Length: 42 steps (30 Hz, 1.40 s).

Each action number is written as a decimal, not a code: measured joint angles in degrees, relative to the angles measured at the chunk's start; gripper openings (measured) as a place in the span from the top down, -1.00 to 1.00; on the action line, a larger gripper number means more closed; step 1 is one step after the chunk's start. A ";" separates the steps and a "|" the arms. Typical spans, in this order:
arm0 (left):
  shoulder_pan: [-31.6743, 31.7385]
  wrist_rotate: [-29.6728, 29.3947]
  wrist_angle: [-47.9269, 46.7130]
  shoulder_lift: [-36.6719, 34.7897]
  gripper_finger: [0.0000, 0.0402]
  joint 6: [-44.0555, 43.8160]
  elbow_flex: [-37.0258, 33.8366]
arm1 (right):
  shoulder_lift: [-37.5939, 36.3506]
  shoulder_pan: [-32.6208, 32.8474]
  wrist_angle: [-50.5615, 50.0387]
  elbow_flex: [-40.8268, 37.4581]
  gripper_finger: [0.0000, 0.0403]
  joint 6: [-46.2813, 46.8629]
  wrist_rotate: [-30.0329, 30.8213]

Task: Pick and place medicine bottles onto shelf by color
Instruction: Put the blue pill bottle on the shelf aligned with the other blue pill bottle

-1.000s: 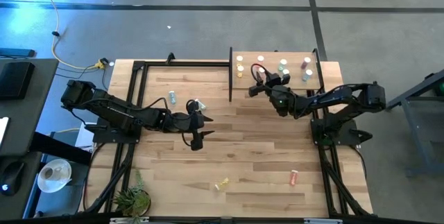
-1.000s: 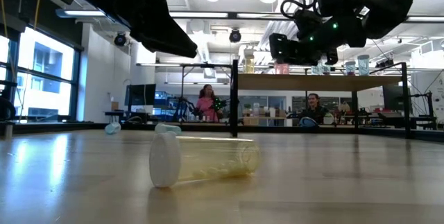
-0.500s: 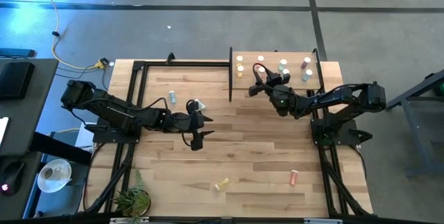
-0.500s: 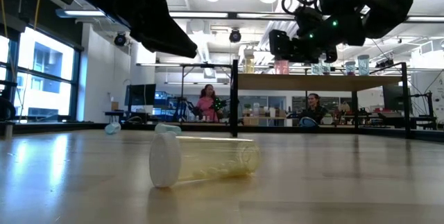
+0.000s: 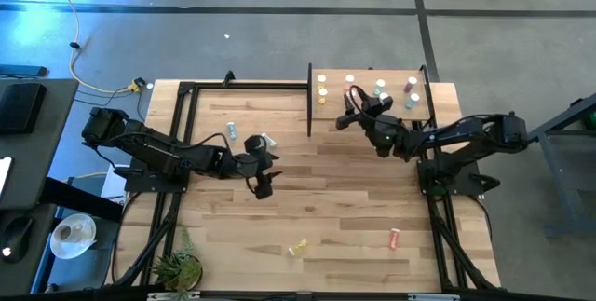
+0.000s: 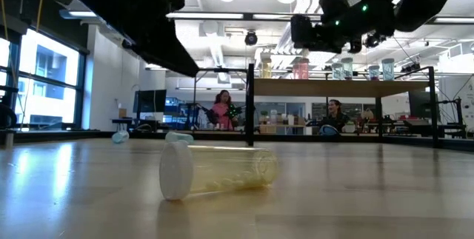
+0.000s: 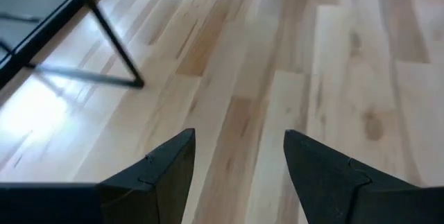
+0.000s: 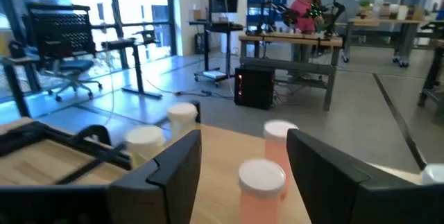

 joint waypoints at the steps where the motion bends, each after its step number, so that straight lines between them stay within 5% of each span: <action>1: 0.00 -0.56 -0.72 0.02 -0.04 -0.91 0.00 | -0.69 0.47 -0.01 0.01 -0.01 -0.62 -0.01; 19: 2.90 -17.33 -30.51 -4.04 -0.04 -34.13 -0.02 | -4.13 9.47 -2.00 0.05 -0.01 -9.53 0.64; 33: 21.27 -10.77 -39.28 -4.79 -0.04 -41.87 -0.04 | -4.15 10.08 -3.46 0.06 -0.01 -10.59 2.45; 42: 25.47 -10.77 -38.76 -4.48 -0.04 -43.12 -0.54 | -4.15 10.08 -3.61 0.06 -0.01 -10.57 2.59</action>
